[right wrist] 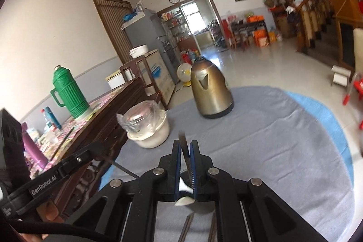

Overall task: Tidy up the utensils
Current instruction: 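Lift the chopsticks with both tools and lower them into the holder, then open both tools to release the chopsticks inside the holder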

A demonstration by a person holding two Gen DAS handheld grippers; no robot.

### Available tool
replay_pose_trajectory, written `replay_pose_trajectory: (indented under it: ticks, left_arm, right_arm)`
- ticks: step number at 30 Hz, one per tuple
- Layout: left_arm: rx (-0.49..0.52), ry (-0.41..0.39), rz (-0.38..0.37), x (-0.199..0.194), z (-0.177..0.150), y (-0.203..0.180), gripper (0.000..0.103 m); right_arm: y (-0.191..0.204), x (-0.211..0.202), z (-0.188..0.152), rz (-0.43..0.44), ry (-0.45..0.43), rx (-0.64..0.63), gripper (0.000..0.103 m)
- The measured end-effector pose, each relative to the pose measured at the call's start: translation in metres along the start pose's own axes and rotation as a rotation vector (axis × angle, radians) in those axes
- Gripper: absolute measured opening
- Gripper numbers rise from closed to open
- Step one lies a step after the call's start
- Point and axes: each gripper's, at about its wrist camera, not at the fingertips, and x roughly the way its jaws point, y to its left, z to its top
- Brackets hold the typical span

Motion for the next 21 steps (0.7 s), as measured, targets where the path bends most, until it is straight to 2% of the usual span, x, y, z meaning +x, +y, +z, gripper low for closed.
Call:
replay_pose_trajectory:
  ticks: [1,3,5,9,11,14,16,19,21]
  left_arm:
    - [-0.001,-0.008,-0.002,-0.004,-0.003,0.003,0.032]
    - [-0.004,-0.029,0.0,-0.014,-0.009,0.007,0.038]
    - [-0.01,-0.038,0.006,-0.021,-0.014,0.013,0.038]
    - [-0.015,-0.053,0.054,-0.037,-0.032,0.027,0.039]
    - [-0.021,-0.044,0.084,-0.041,-0.044,0.035,0.043]
    - [-0.024,0.012,0.114,-0.035,-0.065,0.045,0.044]
    - [-0.036,0.066,0.128,-0.026,-0.081,0.051,0.045]
    - [-0.061,0.149,0.136,-0.01,-0.105,0.056,0.045]
    - [-0.079,0.197,0.136,0.0,-0.12,0.058,0.045]
  right_arm:
    - [-0.002,0.0,-0.001,0.014,0.005,0.015,0.014]
    - [-0.011,-0.005,-0.003,0.07,0.009,0.068,0.025]
    - [-0.016,-0.011,-0.006,0.089,0.0,0.096,0.029]
    - [-0.027,-0.034,-0.011,0.124,-0.037,0.131,0.029]
    - [-0.032,-0.044,-0.012,0.136,-0.059,0.149,0.029]
    - [-0.046,-0.064,-0.018,0.131,-0.092,0.185,0.029]
    - [-0.052,-0.068,-0.023,0.121,-0.083,0.192,0.029]
    - [-0.058,-0.062,-0.036,0.084,-0.031,0.179,0.029]
    - [-0.06,-0.045,-0.052,0.063,0.05,0.175,0.029]
